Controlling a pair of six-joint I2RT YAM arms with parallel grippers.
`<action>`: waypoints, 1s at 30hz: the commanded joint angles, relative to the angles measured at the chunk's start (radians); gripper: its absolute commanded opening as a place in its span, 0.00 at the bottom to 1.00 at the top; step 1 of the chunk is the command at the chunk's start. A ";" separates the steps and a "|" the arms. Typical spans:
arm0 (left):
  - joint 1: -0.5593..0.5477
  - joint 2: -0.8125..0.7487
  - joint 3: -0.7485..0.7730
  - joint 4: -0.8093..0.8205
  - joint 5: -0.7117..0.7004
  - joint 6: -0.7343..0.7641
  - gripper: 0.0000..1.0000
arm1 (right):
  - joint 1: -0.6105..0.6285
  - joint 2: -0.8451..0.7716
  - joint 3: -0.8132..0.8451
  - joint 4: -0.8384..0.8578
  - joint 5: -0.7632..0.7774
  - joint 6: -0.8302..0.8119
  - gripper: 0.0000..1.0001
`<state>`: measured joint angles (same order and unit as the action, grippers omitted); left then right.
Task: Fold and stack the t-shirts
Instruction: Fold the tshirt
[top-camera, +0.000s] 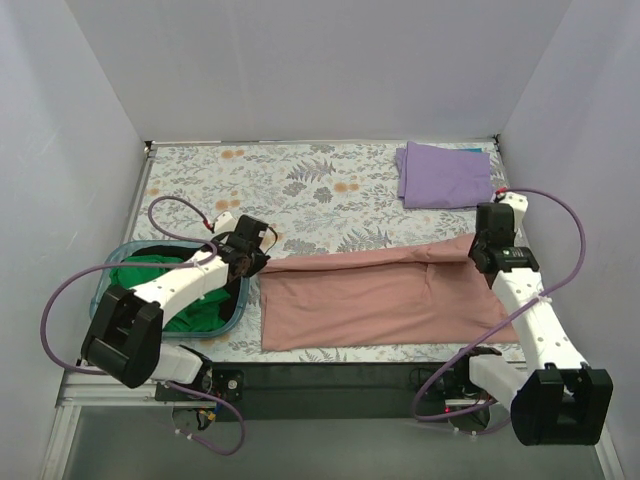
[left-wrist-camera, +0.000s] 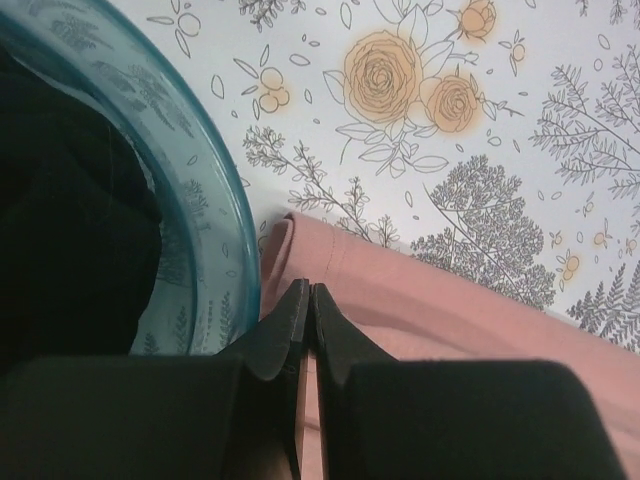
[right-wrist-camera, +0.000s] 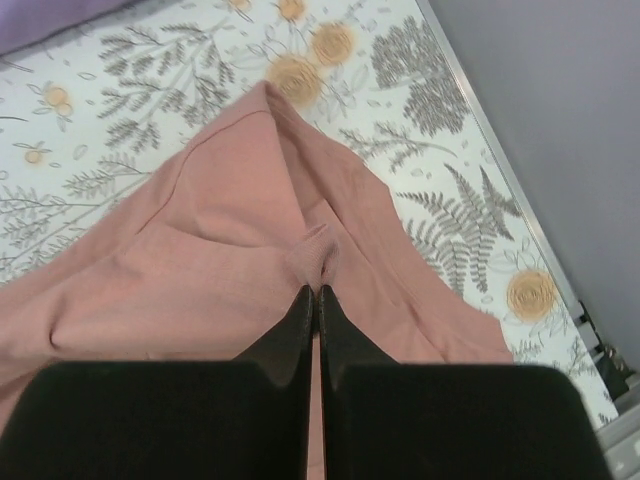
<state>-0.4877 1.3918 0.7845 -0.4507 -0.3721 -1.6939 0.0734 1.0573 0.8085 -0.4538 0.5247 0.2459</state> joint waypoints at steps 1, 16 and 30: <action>-0.005 -0.057 -0.033 0.003 0.007 -0.016 0.00 | -0.038 -0.080 -0.048 -0.109 0.014 0.117 0.01; -0.005 -0.094 -0.070 -0.057 0.003 -0.076 0.24 | -0.139 -0.194 -0.141 -0.218 0.038 0.242 0.14; -0.038 -0.087 0.050 0.040 0.094 -0.019 0.70 | -0.114 -0.203 -0.014 -0.117 -0.409 0.115 0.82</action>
<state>-0.5167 1.3041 0.7822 -0.4427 -0.2955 -1.7355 -0.0692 0.8436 0.7528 -0.6781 0.3309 0.4332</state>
